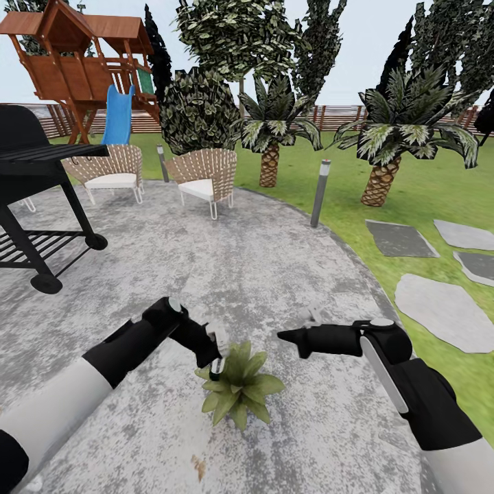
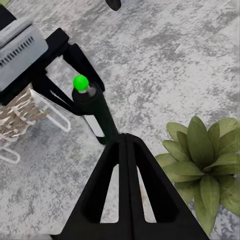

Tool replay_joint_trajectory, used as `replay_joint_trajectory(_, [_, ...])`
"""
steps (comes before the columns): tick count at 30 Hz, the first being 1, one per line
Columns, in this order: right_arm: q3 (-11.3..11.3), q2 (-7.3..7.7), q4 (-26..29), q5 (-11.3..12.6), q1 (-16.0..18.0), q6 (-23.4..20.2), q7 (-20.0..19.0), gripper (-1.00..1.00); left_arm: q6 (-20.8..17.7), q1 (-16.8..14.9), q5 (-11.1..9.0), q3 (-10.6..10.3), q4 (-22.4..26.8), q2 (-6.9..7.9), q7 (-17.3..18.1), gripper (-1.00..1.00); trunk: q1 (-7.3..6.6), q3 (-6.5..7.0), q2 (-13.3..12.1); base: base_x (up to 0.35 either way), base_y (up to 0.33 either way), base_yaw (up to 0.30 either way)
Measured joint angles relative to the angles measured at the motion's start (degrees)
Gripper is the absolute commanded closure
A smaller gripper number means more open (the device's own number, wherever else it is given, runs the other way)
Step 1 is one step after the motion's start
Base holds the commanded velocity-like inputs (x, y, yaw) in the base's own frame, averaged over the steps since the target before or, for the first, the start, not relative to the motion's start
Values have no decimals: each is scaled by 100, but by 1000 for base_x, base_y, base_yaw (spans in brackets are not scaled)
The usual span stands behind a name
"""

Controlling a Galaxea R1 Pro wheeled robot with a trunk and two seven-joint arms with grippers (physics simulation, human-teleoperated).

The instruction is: Pick up the pesticide atomizer in the garden and spray insectifuge to fully cover both potted plants in the garden.

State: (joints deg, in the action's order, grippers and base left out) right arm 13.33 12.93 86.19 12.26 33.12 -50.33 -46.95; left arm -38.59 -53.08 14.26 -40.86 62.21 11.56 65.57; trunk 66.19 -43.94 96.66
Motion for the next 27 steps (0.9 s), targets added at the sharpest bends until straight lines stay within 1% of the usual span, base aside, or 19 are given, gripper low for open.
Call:
replay_joint_trajectory(1, [-1,11,0,0,-11,12,-1,100,52,53,5,83,-3,99,3,100,0,0,0,0,0,0])
replay_joint_trajectory(2, [-5,25,0,0,-23,19,-1,-100,78,91,-3,145,-5,199,3,100,0,0,0,0,0,0])
replay_joint_trajectory(4, [-9,57,0,-4,-51,24,1,-100,90,139,-30,218,-6,298,3,100,0,0,0,0,0,0])
replay_joint_trajectory(6, [-10,144,-2,-8,-81,26,5,-100,95,239,-42,343,-5,352,0,100,0,0,0,0,0,0])
replay_joint_trajectory(8, [-11,292,-1,-19,-82,28,15,-100,100,386,-38,546,-2,374,-8,100,0,0,0,0,0,0])
replay_joint_trajectory(10, [-11,376,-4,-48,-83,25,22,-100,101,509,-31,787,1,383,-20,100,0,0,0,0,0,0])
replay_joint_trajectory(11, [-16,404,-13,-97,-83,25,33,-100,102,602,-26,958,1,383,-34,100,0,0,0,0,0,0])
replay_joint_trajectory(12, [-24,415,-18,-163,-83,26,42,-100,102,667,-24,1080,2,382,-49,100,0,0,0,0,0,0])
replay_joint_trajectory(14, [-50,415,-18,-507,-83,39,157,-100,103,785,-17,1434,-1,381,-95,100,0,0,0,0,0,0])
replay_joint_trajectory(15, [-59,406,-17,-688,-83,40,321,-100,102,825,-13,1589,0,378,-108,100,0,0,0,0,0,0])
replay_joint_trajectory(17, [-69,387,-17,-979,-83,30,858,-100,93,909,-7,1926,2,378,-160,100,0,0,0,0,0,0])
replay_joint_trajectory(18, [-73,379,-15,-1070,-83,24,1208,-100,75,947,-5,2146,2,375,-253,100,0,0,0,0,0,0])
replay_joint_trajectory(19, [-82,372,-12,-1152,-83,21,1812,-100,60,1003,8,2553,2,366,-473,100,0,0,0,0,0,0])
replay_joint_trajectory(20, [-84,368,-11,-1162,-83,17,2090,-100,36,1037,-4,2751,2,363,-578,100,0,0,0,0,0,0])
replay_joint_trajectory(21, [-88,347,-15,-1194,-83,17,2761,-100,6,1126,15,3223,1,355,-823,100,0,0,0,0,0,0])
replay_joint_trajectory(23, [-92,262,-47,-1198,-83,15,3559,-100,-102,1269,2,3754,-9,341,-1048,100,0,0,0,0,0,0])
replay_joint_trajectory(25, [-114,131,-133,-1199,-83,14,4233,-100,-151,1410,14,4055,-36,324,-1378,100,0,0,0,0,0,0])
replay_joint_trajectory(26, [-147,33,-430,-1205,-84,19,4789,-100,-181,1558,37,4167,-54,317,-1904,100,0,-1,0,0,0,0])
replay_joint_trajectory(27, [-204,-4,-728,-1202,-84,22,5106,-100,-272,1674,18,4207,-71,313,-2313,100,0,-1,0,0,0,0])
